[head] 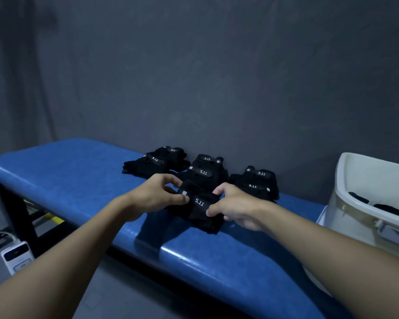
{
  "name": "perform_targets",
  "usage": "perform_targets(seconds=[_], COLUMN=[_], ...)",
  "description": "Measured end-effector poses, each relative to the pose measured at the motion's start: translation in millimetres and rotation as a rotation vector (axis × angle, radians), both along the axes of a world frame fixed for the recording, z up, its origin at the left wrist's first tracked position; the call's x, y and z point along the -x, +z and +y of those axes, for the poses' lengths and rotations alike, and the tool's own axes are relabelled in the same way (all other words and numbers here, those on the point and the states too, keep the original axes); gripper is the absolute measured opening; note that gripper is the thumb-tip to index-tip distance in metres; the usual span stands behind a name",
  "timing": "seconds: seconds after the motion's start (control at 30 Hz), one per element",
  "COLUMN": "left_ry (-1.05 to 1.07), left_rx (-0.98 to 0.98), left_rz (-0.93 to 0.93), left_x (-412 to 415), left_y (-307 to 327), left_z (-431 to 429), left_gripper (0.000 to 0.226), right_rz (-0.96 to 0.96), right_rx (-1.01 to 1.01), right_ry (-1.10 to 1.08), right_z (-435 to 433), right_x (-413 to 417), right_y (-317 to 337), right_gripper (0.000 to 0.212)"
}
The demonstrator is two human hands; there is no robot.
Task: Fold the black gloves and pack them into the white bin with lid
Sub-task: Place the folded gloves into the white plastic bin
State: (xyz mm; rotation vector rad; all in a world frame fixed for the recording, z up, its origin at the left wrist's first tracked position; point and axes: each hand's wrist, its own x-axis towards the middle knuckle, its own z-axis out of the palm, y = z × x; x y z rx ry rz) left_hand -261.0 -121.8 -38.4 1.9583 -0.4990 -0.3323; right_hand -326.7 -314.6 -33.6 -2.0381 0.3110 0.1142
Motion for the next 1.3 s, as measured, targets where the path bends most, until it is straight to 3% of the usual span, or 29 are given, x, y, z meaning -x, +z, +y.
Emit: perform_targets(seconds=[0.17, 0.27, 0.4, 0.6, 0.73, 0.87, 1.13, 1.3], left_ry=[-0.086, -0.132, -0.223, -0.356, -0.433, -0.527, -0.815, -0.95], left_rx=[0.101, 0.109, 0.123, 0.118, 0.057, -0.051, -0.129, -0.127], left_rz=[-0.088, -0.168, -0.228, -0.374, -0.435, -0.501, -0.386, -0.336], left_x=[6, 14, 31, 52, 65, 74, 97, 107], left_y=[29, 57, 94, 146, 179, 199, 204, 200], left_z=[-5, -9, -19, -62, -109, -161, -263, -306], left_gripper=[0.021, 0.023, 0.027, 0.029, 0.028, 0.031, 0.034, 0.033], right_rz=[-0.057, -0.124, -0.203, -0.361, -0.493, -0.528, -0.501, -0.446], right_rx=[-0.118, -0.256, -0.281, -0.235, -0.283, -0.322, -0.308, -0.106], right_ry=[0.022, 0.052, 0.047, 0.023, -0.093, -0.21, -0.387, -0.354], right_z=[-10, -16, -28, -60, -89, -123, -185, -217], right_x=[14, 31, 53, 94, 124, 151, 199, 230], right_y=[23, 52, 90, 130, 141, 137, 131, 132], right_gripper=[0.056, 0.057, 0.057, 0.026, 0.018, 0.024, 0.029, 0.031])
